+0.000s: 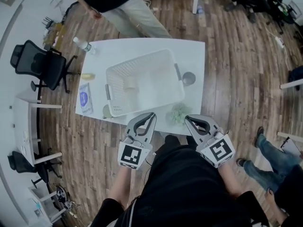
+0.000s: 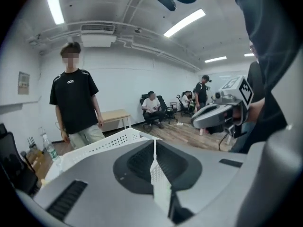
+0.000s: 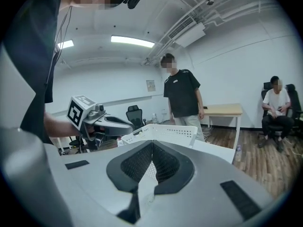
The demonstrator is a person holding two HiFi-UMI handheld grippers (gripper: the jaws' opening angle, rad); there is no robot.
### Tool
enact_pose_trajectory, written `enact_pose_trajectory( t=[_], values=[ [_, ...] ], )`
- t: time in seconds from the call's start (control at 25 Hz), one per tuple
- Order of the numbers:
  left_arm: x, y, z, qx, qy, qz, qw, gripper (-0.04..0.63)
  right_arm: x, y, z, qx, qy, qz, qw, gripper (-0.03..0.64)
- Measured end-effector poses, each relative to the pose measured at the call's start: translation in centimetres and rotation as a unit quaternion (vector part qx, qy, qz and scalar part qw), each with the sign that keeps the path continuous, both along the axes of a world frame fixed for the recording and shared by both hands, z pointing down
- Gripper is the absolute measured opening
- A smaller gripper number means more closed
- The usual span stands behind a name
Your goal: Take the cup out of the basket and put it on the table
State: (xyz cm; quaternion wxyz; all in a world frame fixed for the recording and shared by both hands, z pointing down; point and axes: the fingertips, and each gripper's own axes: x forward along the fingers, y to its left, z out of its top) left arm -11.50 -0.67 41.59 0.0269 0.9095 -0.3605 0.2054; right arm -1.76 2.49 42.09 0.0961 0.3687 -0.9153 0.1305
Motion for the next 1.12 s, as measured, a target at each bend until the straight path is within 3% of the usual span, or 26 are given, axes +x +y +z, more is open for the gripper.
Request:
enact_pose_trajectory(
  t=[0.08, 0.2, 0.4, 0.48, 0.72, 0.96, 1.12],
  values=[
    [-0.1, -1.5, 0.4, 0.009, -0.061, 0.023, 0.9978, 0.041, 1.2, 0.1, -0.1, -0.002, 0.001, 0.015, 1.000, 0.025],
    [-1.6, -5.0, 0.7, 0.028, -0.150, 0.044, 0.9873, 0.103, 2.6, 0.1, -0.1, -0.001, -0.001, 0.036, 0.999, 0.025],
    [-5.2, -10.8, 2.3, 0.028, -0.266, 0.053, 0.9622, 0.159, 4.1, 0.5, 0.6, -0.015, -0.003, 0.062, 0.998, 0.025],
    [-6.1, -12.4, 3.9, 0.015, -0.313, 0.062, 0.9477, 0.178, 4.9, 0.4, 0.5, -0.018, -0.007, 0.073, 0.997, 0.025],
    [-9.0, -14.7, 12.4, -0.045, -0.474, 0.116, 0.8715, 0.229, 6.8, 0.4, 1.6, -0.027, -0.008, 0.083, 0.996, 0.025],
    [-11.0, -15.9, 20.4, -0.081, -0.619, 0.181, 0.7599, 0.235, 8.6, 0.1, 2.5, -0.041, -0.008, 0.097, 0.994, 0.025],
    [-12.3, -16.7, 24.9, -0.107, -0.671, 0.191, 0.7087, 0.235, 10.1, -0.5, 2.9, -0.045, -0.005, 0.113, 0.993, 0.025]
  ],
)
